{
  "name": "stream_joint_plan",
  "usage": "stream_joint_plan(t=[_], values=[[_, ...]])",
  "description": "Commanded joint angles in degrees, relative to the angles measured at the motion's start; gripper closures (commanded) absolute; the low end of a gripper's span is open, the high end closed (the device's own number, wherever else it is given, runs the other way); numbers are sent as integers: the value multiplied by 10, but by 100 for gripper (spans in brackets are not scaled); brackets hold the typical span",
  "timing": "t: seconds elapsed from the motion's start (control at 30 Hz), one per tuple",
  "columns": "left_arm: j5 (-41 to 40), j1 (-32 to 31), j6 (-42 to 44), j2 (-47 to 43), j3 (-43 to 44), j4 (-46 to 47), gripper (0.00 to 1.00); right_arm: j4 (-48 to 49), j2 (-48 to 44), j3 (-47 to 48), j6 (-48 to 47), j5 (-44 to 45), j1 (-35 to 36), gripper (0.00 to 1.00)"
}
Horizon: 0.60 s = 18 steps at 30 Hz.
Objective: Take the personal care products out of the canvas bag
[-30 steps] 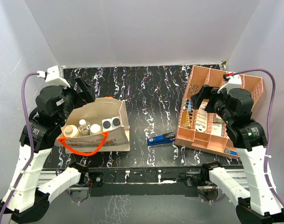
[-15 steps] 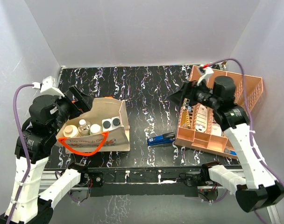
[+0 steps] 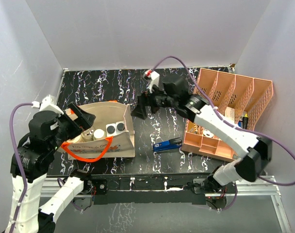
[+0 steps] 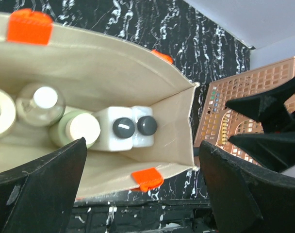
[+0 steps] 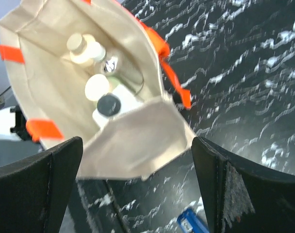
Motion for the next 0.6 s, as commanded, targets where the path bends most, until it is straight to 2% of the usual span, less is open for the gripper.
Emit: stream_joint_plan(t=[0.0, 0.2, 0.37, 0.47, 0.57], values=[[-74, 4, -70, -17, 26, -135, 3, 39, 82, 123, -56, 38, 23, 2], [-132, 4, -174, -41, 28, -233, 3, 2, 193, 226, -119, 85, 79, 2], [-126, 4, -254, -84, -50, -228, 3, -44, 276, 314, -165, 119, 108, 4], [-129, 4, -265, -92, -82, -196, 3, -71, 314, 357, -175, 140, 113, 11], [-116, 4, -245, -84, -106, -140, 7, -91, 334, 385, -173, 156, 115, 30]])
